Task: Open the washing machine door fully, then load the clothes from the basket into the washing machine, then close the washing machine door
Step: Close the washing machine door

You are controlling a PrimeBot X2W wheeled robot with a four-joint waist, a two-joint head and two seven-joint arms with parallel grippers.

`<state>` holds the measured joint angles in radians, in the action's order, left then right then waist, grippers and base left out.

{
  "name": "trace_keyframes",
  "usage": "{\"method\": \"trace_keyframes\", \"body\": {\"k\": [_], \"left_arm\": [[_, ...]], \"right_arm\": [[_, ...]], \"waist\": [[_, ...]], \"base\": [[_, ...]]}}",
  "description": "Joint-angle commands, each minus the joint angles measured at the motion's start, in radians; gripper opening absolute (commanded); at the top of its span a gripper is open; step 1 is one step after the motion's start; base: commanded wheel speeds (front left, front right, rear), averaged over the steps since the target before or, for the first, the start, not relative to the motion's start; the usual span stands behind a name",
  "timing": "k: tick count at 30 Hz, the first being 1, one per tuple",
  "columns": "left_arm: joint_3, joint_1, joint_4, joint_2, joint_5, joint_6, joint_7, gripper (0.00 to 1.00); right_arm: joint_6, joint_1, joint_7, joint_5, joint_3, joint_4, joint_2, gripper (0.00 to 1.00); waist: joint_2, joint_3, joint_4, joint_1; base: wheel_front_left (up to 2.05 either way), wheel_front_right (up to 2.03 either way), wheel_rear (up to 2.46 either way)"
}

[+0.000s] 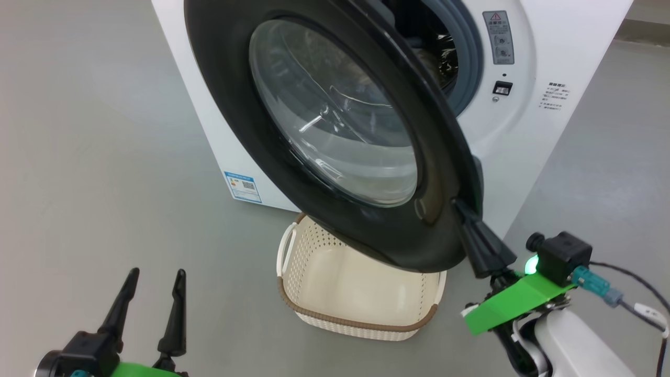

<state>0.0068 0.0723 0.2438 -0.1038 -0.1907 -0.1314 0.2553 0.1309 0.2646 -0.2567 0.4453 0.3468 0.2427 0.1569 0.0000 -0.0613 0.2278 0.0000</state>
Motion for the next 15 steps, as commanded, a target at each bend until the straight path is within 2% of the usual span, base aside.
{"method": "trace_keyframes", "body": {"k": [1, 8, 15], "left_arm": [[0.028, 0.011, -0.034, -0.009, 0.010, 0.001, 0.006, 1.00], [0.012, 0.025, -0.046, -0.002, 0.008, 0.001, 0.006, 1.00], [0.003, 0.043, -0.062, 0.008, 0.008, 0.001, 0.006, 1.00]], "right_arm": [[0.000, 0.048, -0.005, 0.012, -0.003, -0.013, 0.010, 0.00], [0.000, 0.106, -0.005, 0.000, -0.019, 0.022, 0.034, 0.00], [0.000, 0.176, -0.005, -0.003, -0.079, 0.053, 0.054, 0.00]], "waist": [[0.0000, -0.003, 0.002, 0.0000], [0.0000, -0.032, 0.020, 0.0000], [0.0000, -0.080, 0.040, 0.0000]], "base": [[0.00, 0.00, 0.00], [0.00, 0.00, 0.00], [0.00, 0.00, 0.00]]}}
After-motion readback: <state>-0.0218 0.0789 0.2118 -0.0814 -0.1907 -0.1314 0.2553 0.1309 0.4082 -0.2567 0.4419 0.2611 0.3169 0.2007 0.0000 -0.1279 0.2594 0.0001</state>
